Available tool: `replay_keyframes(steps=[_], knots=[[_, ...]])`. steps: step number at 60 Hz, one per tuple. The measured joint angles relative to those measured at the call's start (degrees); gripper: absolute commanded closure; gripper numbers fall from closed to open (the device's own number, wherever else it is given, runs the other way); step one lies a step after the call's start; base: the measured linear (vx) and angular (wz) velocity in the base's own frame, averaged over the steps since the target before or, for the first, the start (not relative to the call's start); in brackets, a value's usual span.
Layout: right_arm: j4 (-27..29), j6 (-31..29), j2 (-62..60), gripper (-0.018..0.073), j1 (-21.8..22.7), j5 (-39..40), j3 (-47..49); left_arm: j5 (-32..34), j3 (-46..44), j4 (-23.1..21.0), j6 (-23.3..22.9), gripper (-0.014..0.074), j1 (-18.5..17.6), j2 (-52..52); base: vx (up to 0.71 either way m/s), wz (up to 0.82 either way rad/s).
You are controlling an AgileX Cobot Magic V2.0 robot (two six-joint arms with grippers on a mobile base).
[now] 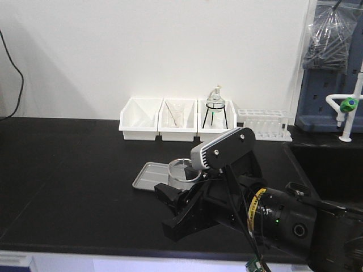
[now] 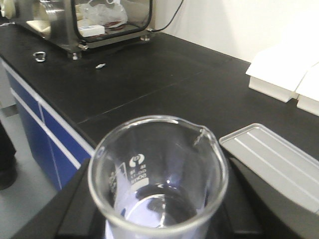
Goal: Move beaker to silver tray on left bench
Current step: 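Carry the beaker in the right gripper toward the silver tray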
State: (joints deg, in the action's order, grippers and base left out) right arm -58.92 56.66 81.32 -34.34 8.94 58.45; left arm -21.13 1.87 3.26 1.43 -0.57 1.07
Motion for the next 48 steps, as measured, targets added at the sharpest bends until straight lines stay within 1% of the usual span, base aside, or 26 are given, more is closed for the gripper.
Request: replay_keyframes(steps=[48], knots=[[0.00, 0.00, 0.00, 0.0573, 0.00, 0.00, 0.00, 0.00, 0.00, 0.00, 0.00, 0.0595, 0.00, 0.00, 0.31, -0.03]])
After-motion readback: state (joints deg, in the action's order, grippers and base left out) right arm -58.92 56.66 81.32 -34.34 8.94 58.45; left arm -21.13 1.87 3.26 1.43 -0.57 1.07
